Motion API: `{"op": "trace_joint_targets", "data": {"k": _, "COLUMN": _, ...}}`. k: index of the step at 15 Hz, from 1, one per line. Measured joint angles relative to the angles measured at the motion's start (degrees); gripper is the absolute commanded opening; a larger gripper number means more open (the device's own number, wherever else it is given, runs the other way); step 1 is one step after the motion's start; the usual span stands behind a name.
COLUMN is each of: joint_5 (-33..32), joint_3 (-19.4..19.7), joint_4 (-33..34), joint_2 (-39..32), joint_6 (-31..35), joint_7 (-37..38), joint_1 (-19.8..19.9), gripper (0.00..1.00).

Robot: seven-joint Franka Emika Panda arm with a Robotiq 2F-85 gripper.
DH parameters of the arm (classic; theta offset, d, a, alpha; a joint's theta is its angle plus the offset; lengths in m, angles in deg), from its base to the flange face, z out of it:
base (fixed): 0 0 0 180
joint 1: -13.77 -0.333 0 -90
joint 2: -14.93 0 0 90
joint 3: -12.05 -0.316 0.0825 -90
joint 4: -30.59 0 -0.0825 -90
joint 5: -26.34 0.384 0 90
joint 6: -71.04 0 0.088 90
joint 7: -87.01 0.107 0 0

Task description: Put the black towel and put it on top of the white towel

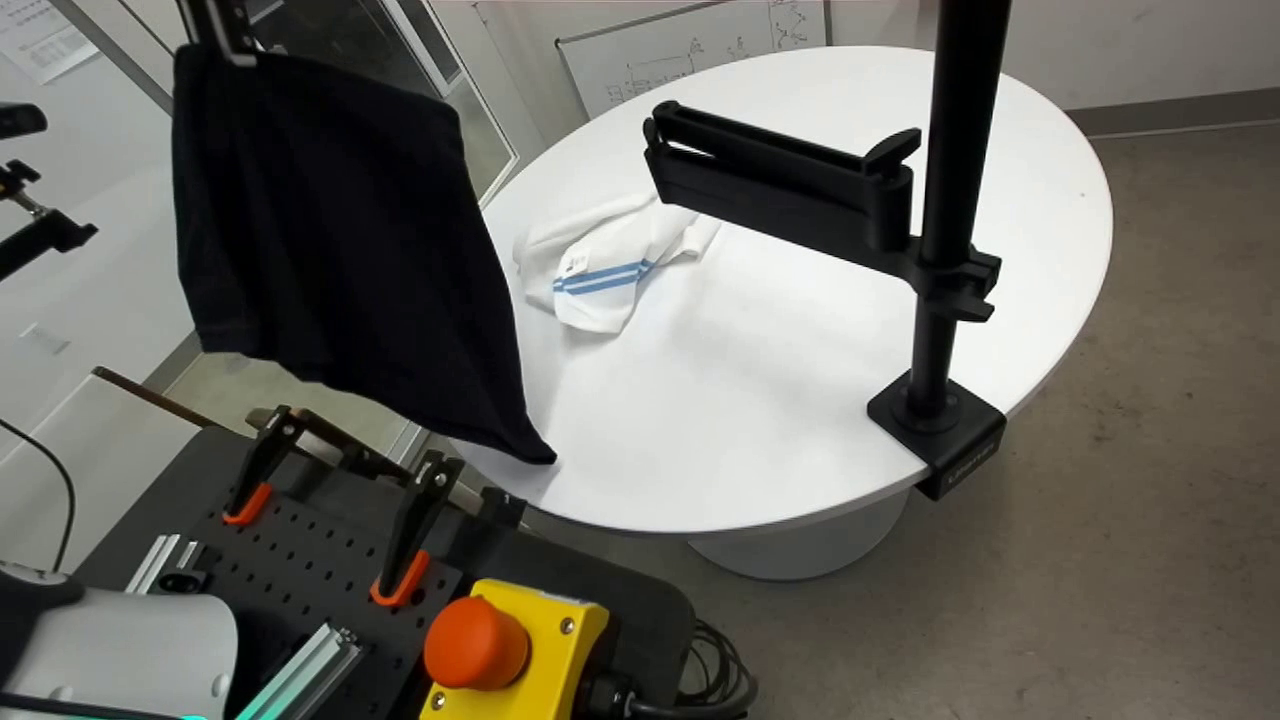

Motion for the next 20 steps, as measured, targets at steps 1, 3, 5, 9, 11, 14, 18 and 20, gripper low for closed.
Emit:
{"op": "trace_joint_targets", "data": {"k": 1, "joint_5": -1.23, "joint_3": -0.30, "joint_4": -0.13, "joint_2": -0.47, "joint_6": 0.00, "joint_7": -1.73, "joint_1": -0.21, "gripper": 0.04}}
{"op": "trace_joint_targets", "data": {"k": 3, "joint_5": -3.69, "joint_3": -1.14, "joint_4": -0.20, "joint_2": -1.40, "joint_6": 0.00, "joint_7": -5.02, "joint_1": -0.75, "gripper": 0.04}}
{"op": "trace_joint_targets", "data": {"k": 5, "joint_5": -5.93, "joint_3": -2.18, "joint_4": -0.40, "joint_2": -2.00, "joint_6": 0.08, "joint_7": -8.04, "joint_1": -1.50, "gripper": 0.04}}
{"op": "trace_joint_targets", "data": {"k": 9, "joint_5": -10.59, "joint_3": -4.25, "joint_4": -2.13, "joint_2": -2.03, "joint_6": 4.35, "joint_7": -12.63, "joint_1": -3.32, "gripper": 0.04}}
{"op": "trace_joint_targets", "data": {"k": 11, "joint_5": -11.57, "joint_3": -5.03, "joint_4": -3.41, "joint_2": -1.94, "joint_6": 9.85, "joint_7": -13.64, "joint_1": -3.99, "gripper": 0.04}}
{"op": "trace_joint_targets", "data": {"k": 14, "joint_5": -10.63, "joint_3": -5.62, "joint_4": -5.24, "joint_2": -1.76, "joint_6": 19.39, "joint_7": -13.70, "joint_1": -4.45, "gripper": 0.04}}
{"op": "trace_joint_targets", "data": {"k": 18, "joint_5": -4.86, "joint_3": -5.67, "joint_4": -7.74, "joint_2": -1.40, "joint_6": 28.36, "joint_7": -13.70, "joint_1": -4.57, "gripper": 0.06}}
{"op": "trace_joint_targets", "data": {"k": 20, "joint_5": -3.37, "joint_3": -5.69, "joint_4": -9.15, "joint_2": -1.25, "joint_6": 30.96, "joint_7": -13.70, "joint_1": -4.59, "gripper": 0.40}}
